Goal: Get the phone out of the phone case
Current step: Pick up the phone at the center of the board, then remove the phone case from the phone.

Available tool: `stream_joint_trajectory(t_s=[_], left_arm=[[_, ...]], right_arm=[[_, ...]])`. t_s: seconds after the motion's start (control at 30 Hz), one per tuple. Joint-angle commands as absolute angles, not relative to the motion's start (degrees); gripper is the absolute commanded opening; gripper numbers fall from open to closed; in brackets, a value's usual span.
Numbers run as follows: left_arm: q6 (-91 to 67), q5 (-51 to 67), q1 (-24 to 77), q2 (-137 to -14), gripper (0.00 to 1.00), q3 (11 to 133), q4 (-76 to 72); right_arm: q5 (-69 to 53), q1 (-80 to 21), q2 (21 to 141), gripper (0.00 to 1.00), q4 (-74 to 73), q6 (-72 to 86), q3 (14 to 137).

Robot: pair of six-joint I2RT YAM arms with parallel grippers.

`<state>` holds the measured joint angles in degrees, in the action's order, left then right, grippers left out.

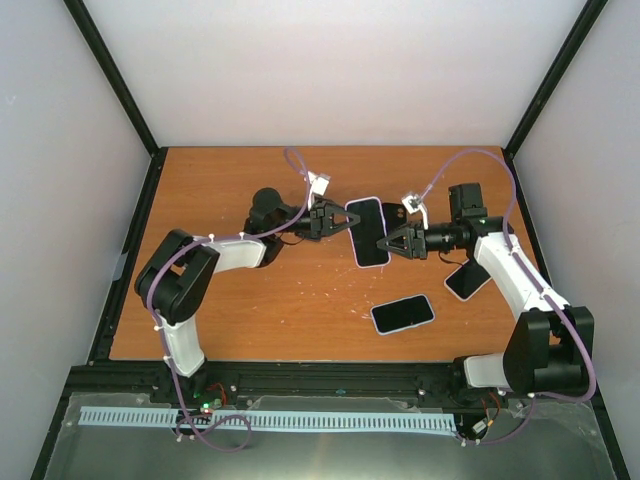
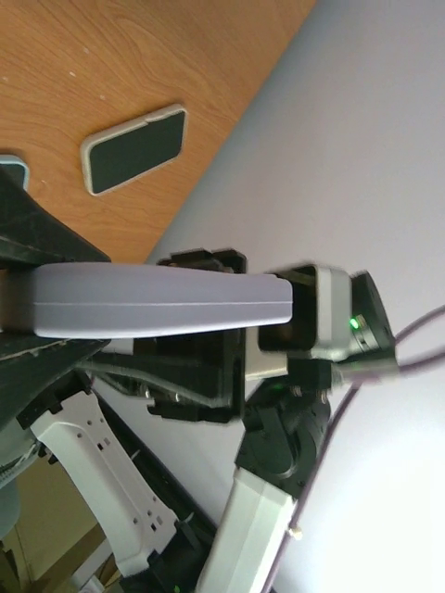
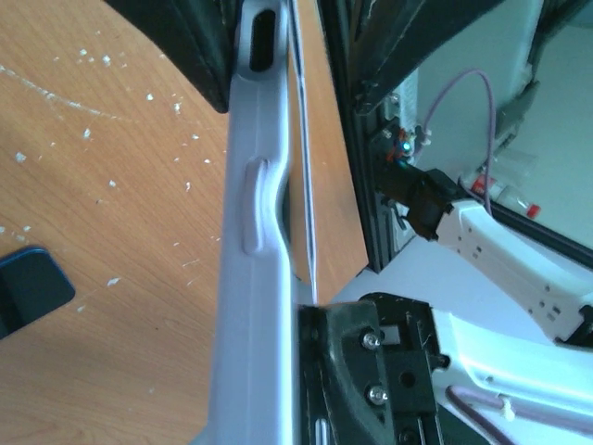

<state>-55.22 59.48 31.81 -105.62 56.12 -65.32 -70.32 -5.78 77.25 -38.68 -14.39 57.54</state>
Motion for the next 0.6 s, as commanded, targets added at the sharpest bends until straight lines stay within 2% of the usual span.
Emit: stream_joint_trajectory(t_s=[0.0,0.2,0.33,0.43,0.57], left_arm=[[-48.01,57.96,30.02,-101.76,0.0,59.22,-50.97],[-48.87,63.71,24.45,-98.73,0.0,56.94,-49.77],[-50.78,69.5,23.97,-98.32,0.0,57.3,-51.17],[-57.68,73.33,24.06,-98.13,0.0,55.95,-60.45],[-64.36,75.26,24.32,-97.67,0.0,55.12,-68.17]], right_arm=[[-71.61,-6.15,74.65,0.4,-39.89,-16.72,58.14],[-65.97,-6.15,74.88,0.54,-52.07,-30.65,63.75],[-63.8,-6.15,74.28,0.57,-58.25,-40.86,66.1],[-63.34,-6.59,74.24,0.55,-61.93,-48.08,67.16],[-61.58,-9.02,74.09,0.51,-63.28,-50.08,67.72]])
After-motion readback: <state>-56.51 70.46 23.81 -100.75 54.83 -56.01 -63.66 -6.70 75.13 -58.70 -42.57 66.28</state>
